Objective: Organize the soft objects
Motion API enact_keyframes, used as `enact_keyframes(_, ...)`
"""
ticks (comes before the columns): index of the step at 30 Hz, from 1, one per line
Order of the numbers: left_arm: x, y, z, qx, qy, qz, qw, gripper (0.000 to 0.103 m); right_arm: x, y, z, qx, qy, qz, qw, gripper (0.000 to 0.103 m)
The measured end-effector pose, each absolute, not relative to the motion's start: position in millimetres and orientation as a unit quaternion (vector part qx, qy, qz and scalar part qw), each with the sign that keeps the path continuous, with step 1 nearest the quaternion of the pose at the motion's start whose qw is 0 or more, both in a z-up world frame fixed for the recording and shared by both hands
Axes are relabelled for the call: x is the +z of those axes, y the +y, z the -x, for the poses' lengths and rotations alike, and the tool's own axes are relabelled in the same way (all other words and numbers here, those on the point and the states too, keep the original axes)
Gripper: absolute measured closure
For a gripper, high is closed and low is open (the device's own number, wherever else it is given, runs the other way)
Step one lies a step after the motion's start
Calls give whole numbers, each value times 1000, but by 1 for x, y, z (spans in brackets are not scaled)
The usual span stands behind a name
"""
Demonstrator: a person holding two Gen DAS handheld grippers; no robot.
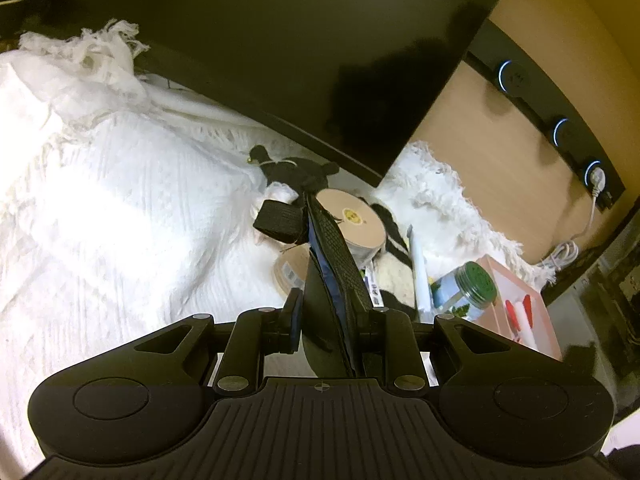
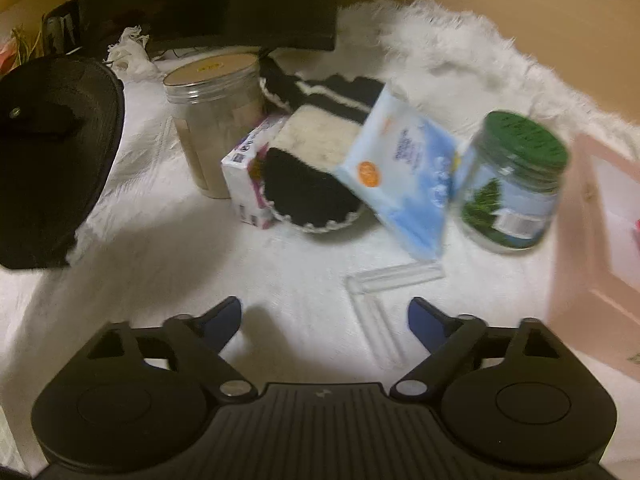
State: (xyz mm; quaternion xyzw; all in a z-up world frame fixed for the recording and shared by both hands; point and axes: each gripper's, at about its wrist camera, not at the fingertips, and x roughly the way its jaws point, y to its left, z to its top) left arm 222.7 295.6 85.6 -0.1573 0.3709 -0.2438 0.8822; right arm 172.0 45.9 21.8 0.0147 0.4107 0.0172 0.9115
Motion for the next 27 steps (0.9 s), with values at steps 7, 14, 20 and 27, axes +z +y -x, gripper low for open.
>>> enact_keyframes(7, 89, 290, -221, -255, 368, 153, 881, 78, 29, 39, -173, 16, 411, -9, 911, 86)
enact_keyframes(14, 87, 283, -222, -263, 370, 151, 878, 78, 41, 22, -150, 5, 396, 9, 918, 91)
enact_keyframes(20, 89, 275, -221, -277, 370, 145, 875, 78, 50, 18, -131, 6, 376, 21, 927, 91)
enact_keyframes(27, 93, 263, -214, -303, 365, 129, 871, 78, 73, 23, -114, 12, 343, 57, 937, 100)
